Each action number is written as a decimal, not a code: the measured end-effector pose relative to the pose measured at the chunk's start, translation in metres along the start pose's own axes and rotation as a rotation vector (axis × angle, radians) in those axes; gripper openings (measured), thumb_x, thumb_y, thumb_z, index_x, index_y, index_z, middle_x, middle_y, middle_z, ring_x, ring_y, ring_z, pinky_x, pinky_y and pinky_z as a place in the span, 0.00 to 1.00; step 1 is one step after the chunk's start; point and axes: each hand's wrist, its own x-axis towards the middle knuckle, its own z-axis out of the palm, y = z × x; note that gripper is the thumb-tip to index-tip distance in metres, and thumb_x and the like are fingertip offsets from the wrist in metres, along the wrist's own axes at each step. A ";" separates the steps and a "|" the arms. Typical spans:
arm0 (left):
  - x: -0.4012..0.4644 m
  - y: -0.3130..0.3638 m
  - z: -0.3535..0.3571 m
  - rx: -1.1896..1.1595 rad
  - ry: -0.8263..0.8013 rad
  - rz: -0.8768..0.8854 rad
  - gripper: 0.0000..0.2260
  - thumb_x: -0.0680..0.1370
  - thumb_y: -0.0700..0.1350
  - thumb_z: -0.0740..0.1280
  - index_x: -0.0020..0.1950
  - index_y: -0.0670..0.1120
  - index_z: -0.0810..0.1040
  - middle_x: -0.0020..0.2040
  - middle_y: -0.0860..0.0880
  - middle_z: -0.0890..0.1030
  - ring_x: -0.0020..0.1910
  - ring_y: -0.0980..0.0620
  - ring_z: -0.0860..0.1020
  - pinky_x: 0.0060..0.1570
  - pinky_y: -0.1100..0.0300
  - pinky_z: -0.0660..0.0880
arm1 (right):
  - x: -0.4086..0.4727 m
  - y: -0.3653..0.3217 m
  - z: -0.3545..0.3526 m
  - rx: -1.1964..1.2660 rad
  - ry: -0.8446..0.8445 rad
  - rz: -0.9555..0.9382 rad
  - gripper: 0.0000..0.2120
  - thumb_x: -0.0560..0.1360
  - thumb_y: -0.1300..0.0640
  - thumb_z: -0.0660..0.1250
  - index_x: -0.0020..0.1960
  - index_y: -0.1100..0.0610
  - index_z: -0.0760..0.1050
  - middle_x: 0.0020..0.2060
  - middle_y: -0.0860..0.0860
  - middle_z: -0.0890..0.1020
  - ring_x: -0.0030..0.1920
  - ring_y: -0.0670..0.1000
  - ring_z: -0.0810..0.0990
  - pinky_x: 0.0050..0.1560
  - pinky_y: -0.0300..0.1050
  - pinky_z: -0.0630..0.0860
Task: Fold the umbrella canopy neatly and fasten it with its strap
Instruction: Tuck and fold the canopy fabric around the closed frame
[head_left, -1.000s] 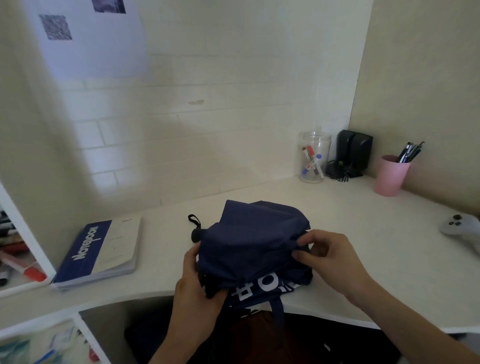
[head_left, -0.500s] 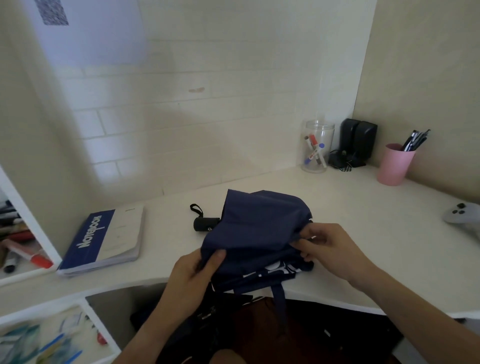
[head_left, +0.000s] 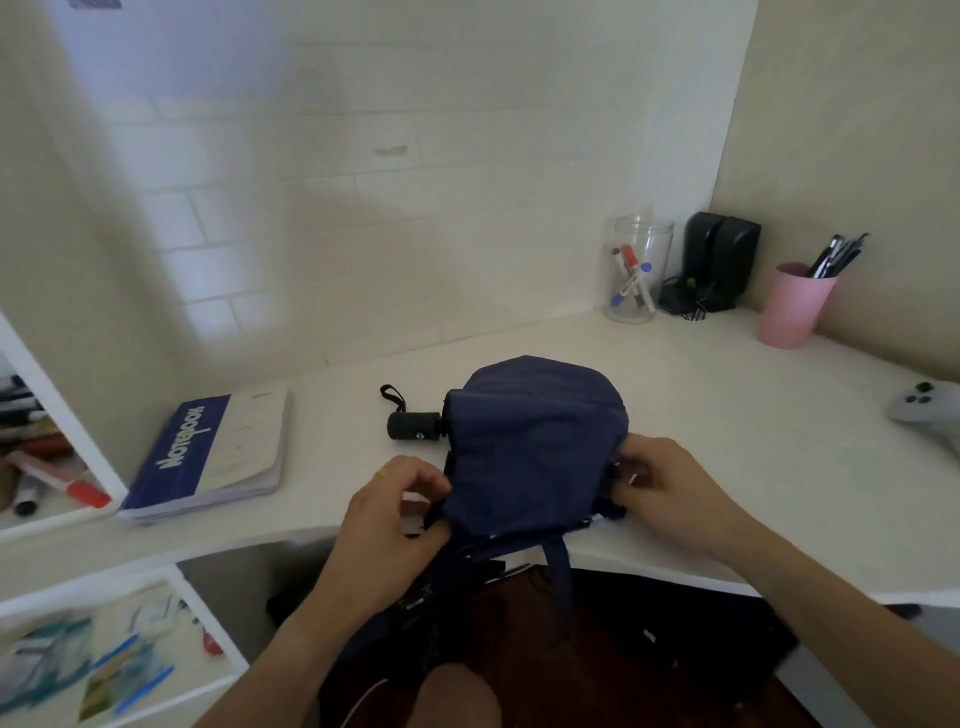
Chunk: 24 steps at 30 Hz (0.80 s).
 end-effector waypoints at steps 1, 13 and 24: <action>0.000 0.001 0.000 0.080 0.019 0.046 0.16 0.71 0.37 0.77 0.51 0.54 0.80 0.54 0.57 0.79 0.51 0.58 0.79 0.52 0.66 0.78 | 0.001 -0.003 0.001 -0.067 -0.001 -0.013 0.18 0.68 0.70 0.68 0.39 0.46 0.78 0.38 0.46 0.81 0.37 0.48 0.80 0.41 0.46 0.79; 0.031 0.042 0.008 -0.343 -0.071 -0.465 0.27 0.70 0.52 0.79 0.65 0.54 0.72 0.55 0.55 0.82 0.52 0.55 0.82 0.50 0.56 0.80 | -0.005 -0.007 0.008 -0.093 0.023 -0.047 0.18 0.69 0.69 0.66 0.45 0.45 0.73 0.33 0.43 0.78 0.33 0.43 0.76 0.35 0.37 0.71; 0.025 0.026 0.017 -0.310 0.077 -0.322 0.03 0.79 0.43 0.71 0.52 0.48 0.81 0.44 0.51 0.88 0.46 0.53 0.86 0.47 0.53 0.83 | 0.006 -0.027 -0.013 0.366 -0.089 0.227 0.07 0.80 0.54 0.68 0.57 0.49 0.79 0.39 0.54 0.82 0.36 0.52 0.78 0.40 0.45 0.76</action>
